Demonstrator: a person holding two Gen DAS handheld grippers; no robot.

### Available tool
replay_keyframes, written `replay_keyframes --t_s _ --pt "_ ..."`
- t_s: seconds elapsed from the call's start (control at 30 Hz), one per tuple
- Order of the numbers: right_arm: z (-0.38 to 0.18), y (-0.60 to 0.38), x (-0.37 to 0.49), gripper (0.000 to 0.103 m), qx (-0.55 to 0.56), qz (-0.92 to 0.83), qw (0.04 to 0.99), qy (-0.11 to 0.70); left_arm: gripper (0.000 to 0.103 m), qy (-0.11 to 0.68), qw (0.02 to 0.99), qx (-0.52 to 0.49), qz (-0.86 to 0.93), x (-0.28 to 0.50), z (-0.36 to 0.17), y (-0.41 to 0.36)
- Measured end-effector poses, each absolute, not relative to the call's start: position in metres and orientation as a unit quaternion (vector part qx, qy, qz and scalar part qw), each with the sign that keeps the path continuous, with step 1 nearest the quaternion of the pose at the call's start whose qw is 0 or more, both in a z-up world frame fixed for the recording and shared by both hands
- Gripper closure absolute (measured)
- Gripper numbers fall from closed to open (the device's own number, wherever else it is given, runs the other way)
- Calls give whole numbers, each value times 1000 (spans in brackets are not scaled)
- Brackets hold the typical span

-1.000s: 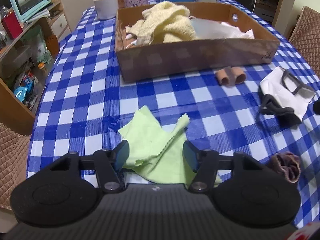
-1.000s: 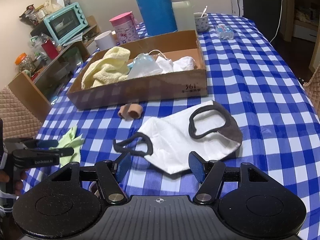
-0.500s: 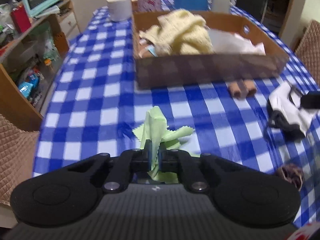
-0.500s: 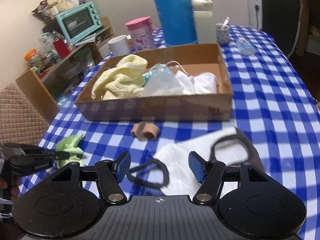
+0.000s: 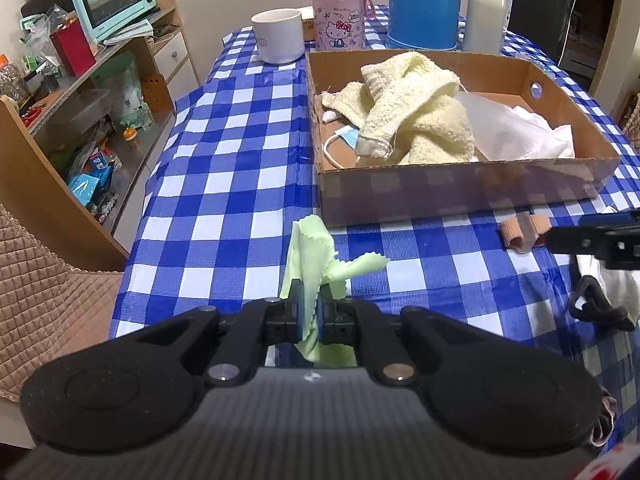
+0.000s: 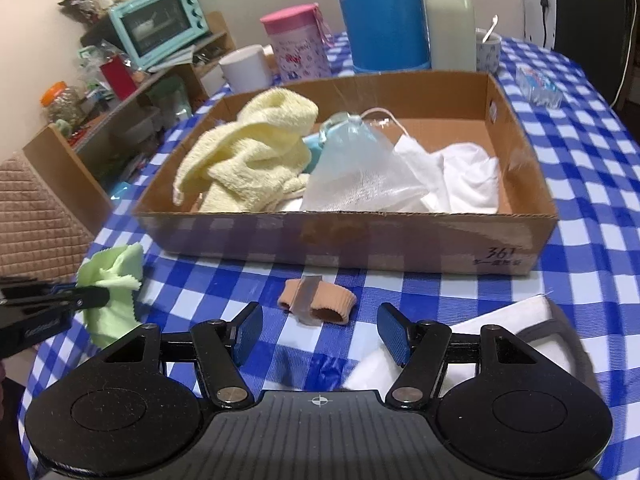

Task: Organize soft objects
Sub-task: 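Grasp the beige finger sleeve with the right gripper while the left lifts the green cloth, then carry the green cloth with the left gripper while the right carries the sleeve toward the box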

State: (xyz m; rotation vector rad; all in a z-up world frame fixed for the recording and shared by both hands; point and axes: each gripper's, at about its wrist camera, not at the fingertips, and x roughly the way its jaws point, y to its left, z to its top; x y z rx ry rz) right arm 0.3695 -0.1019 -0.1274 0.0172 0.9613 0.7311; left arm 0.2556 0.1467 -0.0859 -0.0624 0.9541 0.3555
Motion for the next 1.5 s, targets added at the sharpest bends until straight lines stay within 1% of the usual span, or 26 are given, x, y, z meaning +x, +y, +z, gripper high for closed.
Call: replay_keyframes --t_s 0.23,0.57,0.63,0.67,0.73,0.83,0.9,1.0,1.17,1.5 --pt "-142 -80 374 39 0 321 826 463 97 460 871 -41 168 258 -93 151" --pt "-150 -51 365 39 -51 300 850 431 97 463 869 -52 168 258 -102 157" --pt "-153 -48 362 44 -70 303 850 425 97 464 868 -54 167 258 -103 158" --pt "-154 -47 360 50 -82 304 851 420 97 464 868 -54 167 258 -104 158" --pt "-155 -46 358 53 -96 309 852 411 97 465 868 -54 168 258 -104 158" --pt "-155 -48 359 61 -89 311 852 411 97 464 868 -54 168 258 -104 158" --pt "-154 -50 360 69 -90 313 852 411 97 462 869 -53 168 258 -102 158" --pt "-152 -54 361 73 -89 318 849 412 97 460 871 -50 169 256 -100 157" --pt "-146 -61 359 75 -79 321 849 413 97 456 872 -48 172 252 -95 156" --pt "-126 -74 350 76 -63 329 853 400 97 443 877 -41 182 240 -79 152"
